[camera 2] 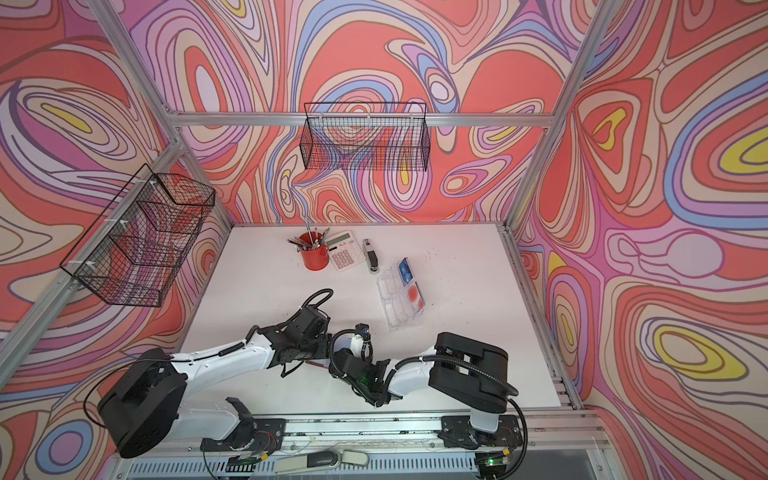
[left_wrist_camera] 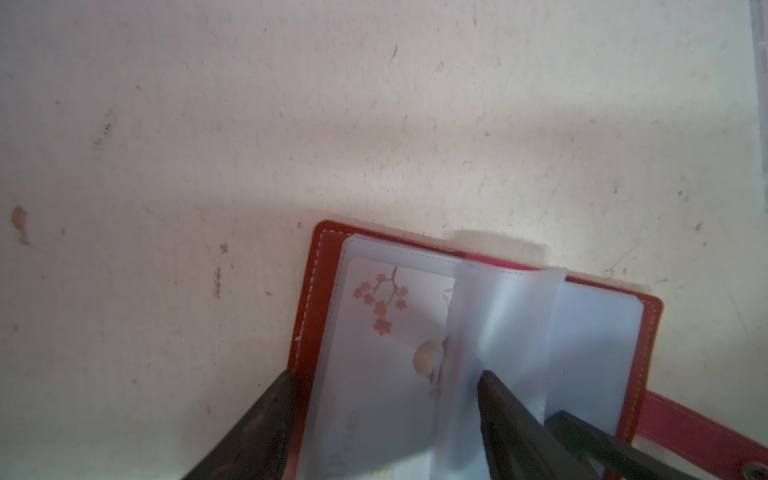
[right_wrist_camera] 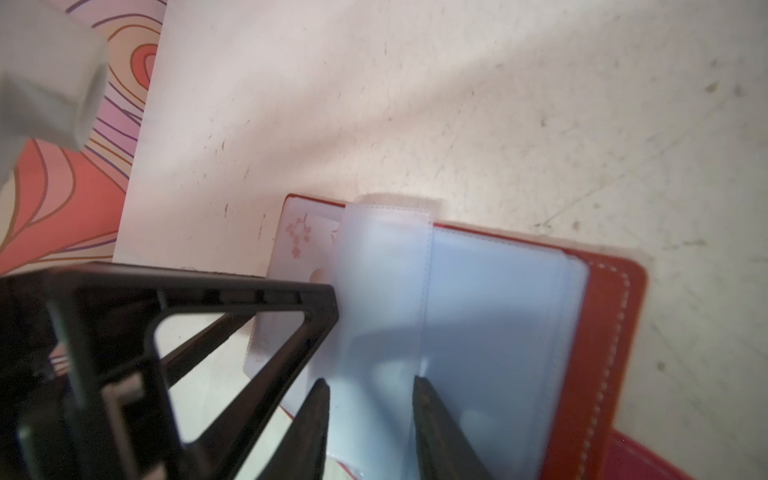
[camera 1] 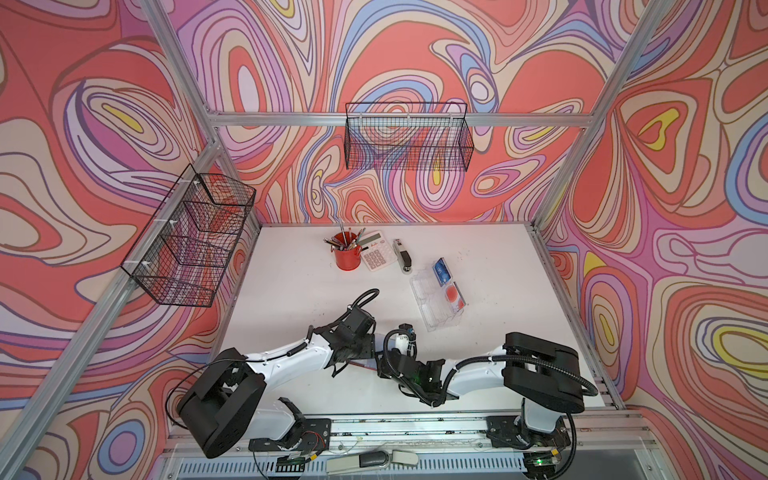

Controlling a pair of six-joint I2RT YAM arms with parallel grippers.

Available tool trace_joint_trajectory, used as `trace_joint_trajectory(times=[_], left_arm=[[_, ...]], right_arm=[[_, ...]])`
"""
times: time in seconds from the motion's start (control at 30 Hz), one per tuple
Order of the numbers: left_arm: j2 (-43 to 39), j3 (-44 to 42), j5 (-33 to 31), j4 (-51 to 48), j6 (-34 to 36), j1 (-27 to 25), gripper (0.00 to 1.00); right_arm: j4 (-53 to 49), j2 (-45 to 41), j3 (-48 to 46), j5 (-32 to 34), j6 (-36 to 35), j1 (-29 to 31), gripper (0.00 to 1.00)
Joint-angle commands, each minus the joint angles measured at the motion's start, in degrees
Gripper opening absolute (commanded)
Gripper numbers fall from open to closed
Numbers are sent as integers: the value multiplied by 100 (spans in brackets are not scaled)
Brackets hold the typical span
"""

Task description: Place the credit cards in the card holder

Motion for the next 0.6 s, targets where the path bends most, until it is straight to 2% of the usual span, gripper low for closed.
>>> trace_joint_trajectory(times=[0.0, 0.17, 0.33, 0.57], left_arm=[[-92, -220, -26, -470, -177, 15, 71], [-252, -301, -23, -454, -217, 15, 71], [-413, -321, -91, -549, -262, 14, 71], [-1449, -375, -983, -1334, -837, 24, 75]], right_arm=[[-384, 112, -158, -123, 626, -7, 38], [28, 324, -201, -361, 963, -43, 37], [265, 473, -37, -578, 857, -88, 36], [759, 768, 308, -1091, 331, -165, 34]])
